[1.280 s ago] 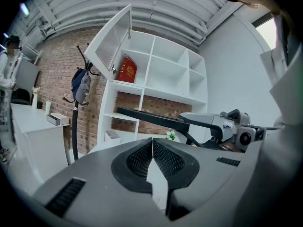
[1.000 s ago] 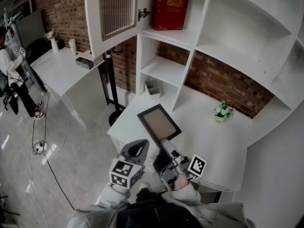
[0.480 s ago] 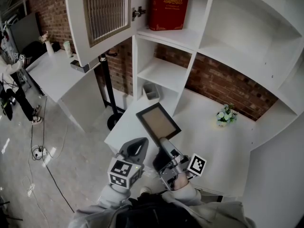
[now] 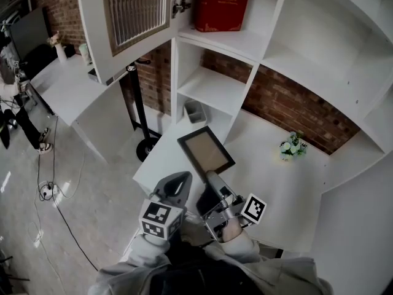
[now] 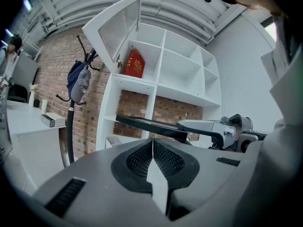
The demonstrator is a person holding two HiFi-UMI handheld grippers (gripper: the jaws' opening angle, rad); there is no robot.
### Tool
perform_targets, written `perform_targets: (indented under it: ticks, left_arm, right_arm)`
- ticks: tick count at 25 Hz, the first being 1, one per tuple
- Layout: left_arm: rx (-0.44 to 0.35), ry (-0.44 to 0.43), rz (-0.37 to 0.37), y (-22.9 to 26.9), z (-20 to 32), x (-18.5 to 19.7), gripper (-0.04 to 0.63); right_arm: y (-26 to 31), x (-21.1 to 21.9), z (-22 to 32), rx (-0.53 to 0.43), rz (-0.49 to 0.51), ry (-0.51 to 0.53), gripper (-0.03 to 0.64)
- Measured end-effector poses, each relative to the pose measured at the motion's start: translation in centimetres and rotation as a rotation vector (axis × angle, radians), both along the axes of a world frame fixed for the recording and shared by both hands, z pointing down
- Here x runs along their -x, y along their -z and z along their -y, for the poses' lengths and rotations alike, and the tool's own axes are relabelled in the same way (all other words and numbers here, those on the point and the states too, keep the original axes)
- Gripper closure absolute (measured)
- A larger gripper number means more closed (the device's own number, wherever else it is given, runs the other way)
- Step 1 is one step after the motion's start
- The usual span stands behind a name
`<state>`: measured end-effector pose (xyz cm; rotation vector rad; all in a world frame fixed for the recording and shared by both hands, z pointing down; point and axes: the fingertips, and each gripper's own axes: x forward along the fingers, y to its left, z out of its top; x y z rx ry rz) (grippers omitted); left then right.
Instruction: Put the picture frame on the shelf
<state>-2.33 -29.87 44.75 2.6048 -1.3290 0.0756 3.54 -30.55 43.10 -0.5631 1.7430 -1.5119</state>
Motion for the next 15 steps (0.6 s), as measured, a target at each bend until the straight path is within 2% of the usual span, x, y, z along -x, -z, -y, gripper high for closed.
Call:
perform_targets:
  ticks: [8,15]
  left_arm:
    - [-0.016,-0.011,0.011,0.7,3.9,0.8,0.591]
    - [-0.022,-0.04,0.009,1.2,8.4,1.4,0.591]
  right_arm:
    - [1.0,0.4,3.4,-0.017,0.004,-0.02,0.548]
    - [1.6,-0.2,7.4,-0.034,0.001,-0.092,0.548]
